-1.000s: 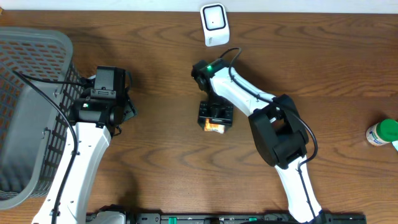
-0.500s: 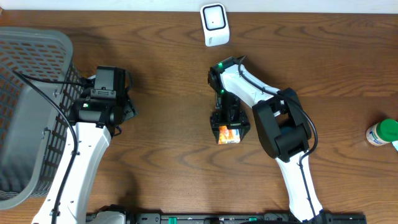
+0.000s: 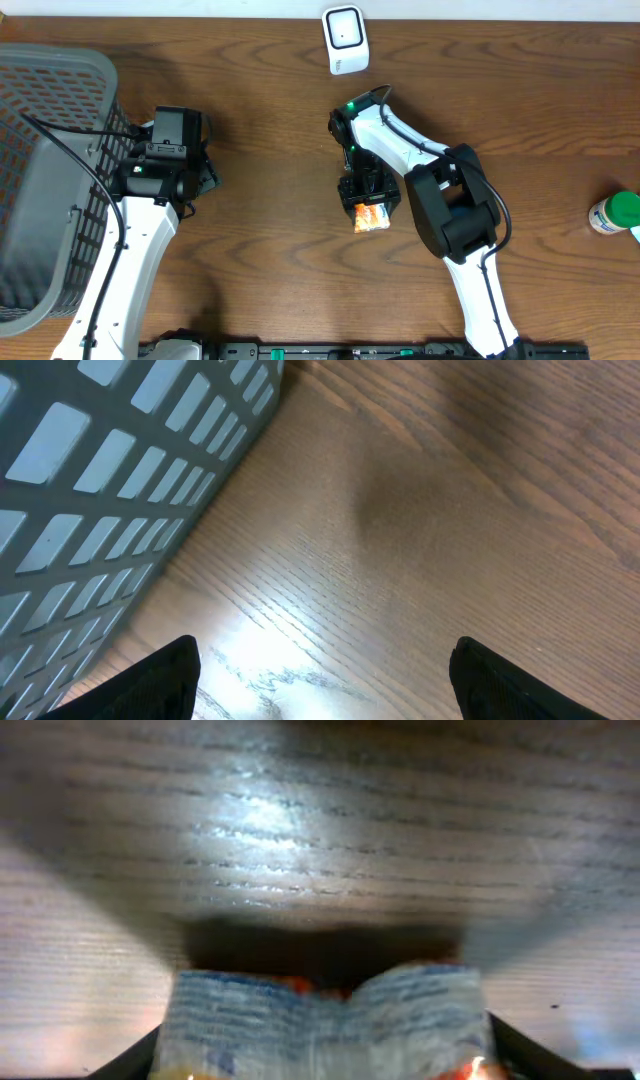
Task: Scan the item barcode
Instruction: 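Lift the orange snack pack slightly with the right gripper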
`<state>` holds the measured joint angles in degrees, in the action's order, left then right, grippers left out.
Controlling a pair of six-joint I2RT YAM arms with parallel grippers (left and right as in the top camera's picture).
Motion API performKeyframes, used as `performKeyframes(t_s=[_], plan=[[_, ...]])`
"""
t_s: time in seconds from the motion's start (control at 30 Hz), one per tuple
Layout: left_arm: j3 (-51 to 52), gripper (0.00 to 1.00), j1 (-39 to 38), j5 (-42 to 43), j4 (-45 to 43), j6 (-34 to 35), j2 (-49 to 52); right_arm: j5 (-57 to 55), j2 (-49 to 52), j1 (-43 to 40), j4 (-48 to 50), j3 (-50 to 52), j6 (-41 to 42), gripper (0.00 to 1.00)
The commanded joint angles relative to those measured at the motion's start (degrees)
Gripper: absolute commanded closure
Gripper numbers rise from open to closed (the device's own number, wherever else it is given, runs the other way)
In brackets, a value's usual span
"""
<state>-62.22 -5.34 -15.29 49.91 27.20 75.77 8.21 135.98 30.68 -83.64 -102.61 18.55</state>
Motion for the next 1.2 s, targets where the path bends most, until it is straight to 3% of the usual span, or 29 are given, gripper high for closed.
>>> performKeyframes(t_s=[0.0, 0.3, 0.5, 0.67, 1.17], plan=[[0.02, 0.2, 0.13, -0.15, 0.17, 0.55, 0.17, -1.92, 1.92, 0.5, 2.86, 0.31, -0.72, 0.4], [0.02, 0.19, 0.13, -0.15, 0.17, 0.55, 0.17, -1.4, 1.92, 0.37, -3.32, 0.31, -1.46, 0.4], [0.02, 0.19, 0.13, -0.15, 0.17, 0.55, 0.17, 10.43, 1.92, 0.39, -8.35, 0.31, -6.34, 0.44], [0.02, 0.19, 0.13, -0.15, 0.17, 0.55, 0.17, 11.82, 1.92, 0.55, -12.44, 0.31, -7.06, 0.44], [0.02, 0.2, 0.13, -0.15, 0.17, 0.55, 0.17, 11.87, 1.92, 0.83, -13.07, 0.31, -7.04, 0.44]])
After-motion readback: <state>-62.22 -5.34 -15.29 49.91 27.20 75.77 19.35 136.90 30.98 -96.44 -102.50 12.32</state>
